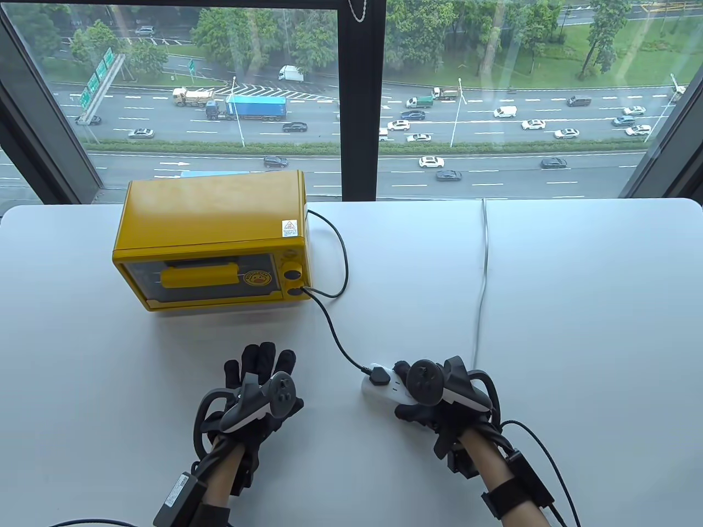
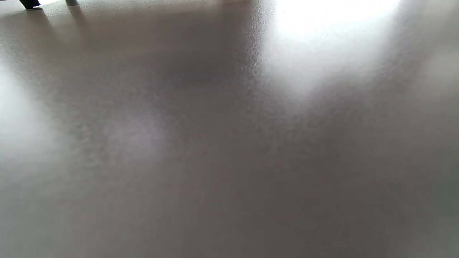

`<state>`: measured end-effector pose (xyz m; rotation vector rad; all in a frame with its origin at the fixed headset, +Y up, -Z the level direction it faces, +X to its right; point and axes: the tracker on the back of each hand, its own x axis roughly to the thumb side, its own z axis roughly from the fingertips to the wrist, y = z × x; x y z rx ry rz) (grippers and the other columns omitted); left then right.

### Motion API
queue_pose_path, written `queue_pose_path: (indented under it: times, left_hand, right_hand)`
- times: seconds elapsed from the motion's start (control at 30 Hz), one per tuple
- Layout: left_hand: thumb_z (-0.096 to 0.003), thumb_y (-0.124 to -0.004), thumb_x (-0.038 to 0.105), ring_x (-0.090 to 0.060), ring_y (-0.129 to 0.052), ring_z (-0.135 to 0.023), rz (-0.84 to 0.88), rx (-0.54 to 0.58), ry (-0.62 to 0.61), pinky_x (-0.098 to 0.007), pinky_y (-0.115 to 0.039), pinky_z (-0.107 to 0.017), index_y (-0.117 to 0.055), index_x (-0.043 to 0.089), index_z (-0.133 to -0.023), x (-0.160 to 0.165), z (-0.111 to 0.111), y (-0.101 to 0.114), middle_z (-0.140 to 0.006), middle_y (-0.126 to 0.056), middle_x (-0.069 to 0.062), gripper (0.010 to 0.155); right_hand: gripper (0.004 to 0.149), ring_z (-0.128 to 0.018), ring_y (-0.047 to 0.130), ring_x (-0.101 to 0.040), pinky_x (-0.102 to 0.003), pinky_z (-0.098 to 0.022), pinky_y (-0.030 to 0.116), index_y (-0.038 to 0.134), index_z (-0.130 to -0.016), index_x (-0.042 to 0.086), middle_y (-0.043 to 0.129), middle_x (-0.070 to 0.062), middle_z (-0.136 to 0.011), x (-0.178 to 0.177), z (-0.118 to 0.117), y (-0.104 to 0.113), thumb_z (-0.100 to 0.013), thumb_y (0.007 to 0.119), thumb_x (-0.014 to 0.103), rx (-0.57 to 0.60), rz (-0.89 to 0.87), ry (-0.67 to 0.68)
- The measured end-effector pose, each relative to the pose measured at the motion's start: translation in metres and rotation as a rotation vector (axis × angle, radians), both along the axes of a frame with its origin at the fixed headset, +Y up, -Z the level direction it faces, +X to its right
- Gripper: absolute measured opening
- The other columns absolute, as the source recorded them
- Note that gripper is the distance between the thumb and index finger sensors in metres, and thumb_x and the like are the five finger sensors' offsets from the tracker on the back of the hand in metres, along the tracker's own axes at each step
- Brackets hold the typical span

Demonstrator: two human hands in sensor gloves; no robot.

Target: Unplug the oven

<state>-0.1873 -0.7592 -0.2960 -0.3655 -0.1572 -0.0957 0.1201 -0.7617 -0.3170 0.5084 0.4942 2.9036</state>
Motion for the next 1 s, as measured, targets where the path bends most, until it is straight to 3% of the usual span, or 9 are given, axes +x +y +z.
queue_pose_path:
  times: [0.3,0.5,0.6,0.63,0.73,0.9,1.0]
  left_hand:
    - [-0.0472,-0.042,0.062,-0.034,-0.001,-0.114,0.114,0.14,-0.208,-0.059,-0.015,-0.084,0.002,0.038,-0.108,0.047,-0.001,0.03,-0.12,0.004,-0.003,0.078]
    - [-0.0455,-0.047,0.064,-0.034,-0.006,-0.115,0.115,0.064,-0.328,-0.06,-0.016,-0.084,-0.007,0.042,-0.11,0.099,-0.022,0.035,-0.122,-0.002,-0.002,0.079]
    - [-0.045,-0.05,0.063,-0.03,-0.034,-0.121,0.051,0.026,-0.364,-0.061,-0.025,-0.085,-0.023,0.045,-0.113,0.121,-0.034,0.029,-0.128,-0.035,0.001,0.075]
    - [-0.0445,-0.052,0.063,-0.033,-0.035,-0.12,0.041,0.009,-0.361,-0.062,-0.025,-0.086,-0.027,0.046,-0.113,0.127,-0.037,0.026,-0.127,-0.039,0.0,0.075]
    - [-0.0428,-0.057,0.063,-0.029,-0.049,-0.116,-0.017,0.037,-0.36,-0.064,-0.028,-0.085,-0.041,0.05,-0.11,0.136,-0.044,0.022,-0.122,-0.055,0.002,0.07]
    - [-0.0404,-0.064,0.061,-0.022,-0.072,-0.099,-0.055,0.122,-0.364,-0.067,-0.04,-0.082,-0.055,0.05,-0.102,0.149,-0.051,0.024,-0.097,-0.075,0.004,0.063]
    - [-0.0414,-0.065,0.059,-0.024,-0.076,-0.094,-0.095,0.077,-0.375,-0.057,-0.05,-0.08,-0.057,0.048,-0.101,0.155,-0.054,0.027,-0.094,-0.078,0.002,0.061]
  right_hand:
    - [0.082,-0.088,0.061,-0.032,-0.04,-0.069,0.065,0.036,-0.113,0.027,0.054,-0.015,-0.109,0.005,-0.006,-0.001,-0.049,0.08,0.052,-0.079,-0.041,-0.015]
    - [0.082,-0.088,0.061,-0.031,-0.039,-0.068,0.065,0.036,-0.112,0.028,0.054,-0.014,-0.109,0.007,-0.008,-0.001,-0.048,0.08,0.054,-0.099,-0.059,-0.014]
    - [0.082,-0.087,0.061,-0.031,-0.039,-0.068,0.065,0.036,-0.112,0.027,0.054,-0.014,-0.108,0.007,-0.006,-0.002,-0.048,0.079,0.054,-0.069,-0.057,-0.009]
    - [0.082,-0.087,0.062,-0.031,-0.039,-0.068,0.065,0.036,-0.112,0.027,0.055,-0.014,-0.108,0.007,-0.006,-0.002,-0.048,0.079,0.055,-0.063,-0.058,-0.006]
    - [0.082,-0.086,0.062,-0.031,-0.039,-0.067,0.065,0.037,-0.112,0.027,0.055,-0.014,-0.108,0.007,-0.006,-0.002,-0.048,0.079,0.055,-0.071,-0.071,-0.013]
    - [0.082,-0.086,0.061,-0.032,-0.039,-0.066,0.065,0.037,-0.112,0.027,0.055,-0.015,-0.107,0.006,-0.006,-0.002,-0.048,0.081,0.054,-0.071,-0.061,-0.012]
    - [0.081,-0.084,0.062,-0.031,-0.037,-0.064,0.067,0.039,-0.112,0.028,0.055,-0.014,-0.106,0.008,-0.008,-0.004,-0.048,0.082,0.055,-0.072,-0.084,-0.01]
